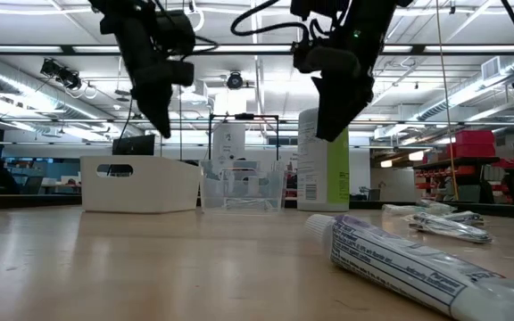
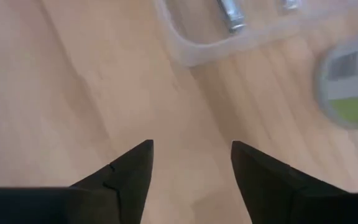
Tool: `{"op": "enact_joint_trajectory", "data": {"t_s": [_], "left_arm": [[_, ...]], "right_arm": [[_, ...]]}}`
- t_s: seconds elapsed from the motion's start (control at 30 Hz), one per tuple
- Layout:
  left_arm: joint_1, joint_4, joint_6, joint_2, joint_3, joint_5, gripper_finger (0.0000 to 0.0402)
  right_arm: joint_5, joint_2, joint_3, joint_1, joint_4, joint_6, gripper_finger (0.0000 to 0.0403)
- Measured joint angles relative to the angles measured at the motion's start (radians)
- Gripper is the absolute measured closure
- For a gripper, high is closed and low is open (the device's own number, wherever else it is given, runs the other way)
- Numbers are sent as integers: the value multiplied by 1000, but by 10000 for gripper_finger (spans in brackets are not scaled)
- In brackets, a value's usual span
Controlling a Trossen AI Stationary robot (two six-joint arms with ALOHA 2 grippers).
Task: Pick & Place Travel size toiletries
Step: Put the nail cutter into the transparent bin
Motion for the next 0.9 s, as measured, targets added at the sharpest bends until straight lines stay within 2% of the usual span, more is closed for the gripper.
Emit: {"op": "enact_joint_trajectory", "data": {"t_s": [0.1,0.3,0.37,0.43,0.53,0.63,0.8,0.9], "left_arm": [[-6,54,1,-22,4,12,292],[-51,187,-47,-28,-33,130,296],[-76,263,-50,-25,-57,160,300],[-104,346,-73,-24,-84,192,304],[-155,490,-106,-24,-112,219,309],[-206,583,-127,-24,-139,220,313],[-285,630,-217,-24,-152,220,315],[-336,632,-241,-24,-152,202,315]], "right_arm": [[-116,0,-20,-9,-2,-11,159],[-359,0,-87,19,-1,-20,144],[-409,0,-119,45,1,-45,144],[-392,0,-157,69,0,-92,147],[-305,0,-194,88,-28,-134,155],[-298,0,-226,89,-34,-132,161],[-355,0,-270,90,-31,-134,171],[-337,0,-296,99,-21,-141,178]]}}
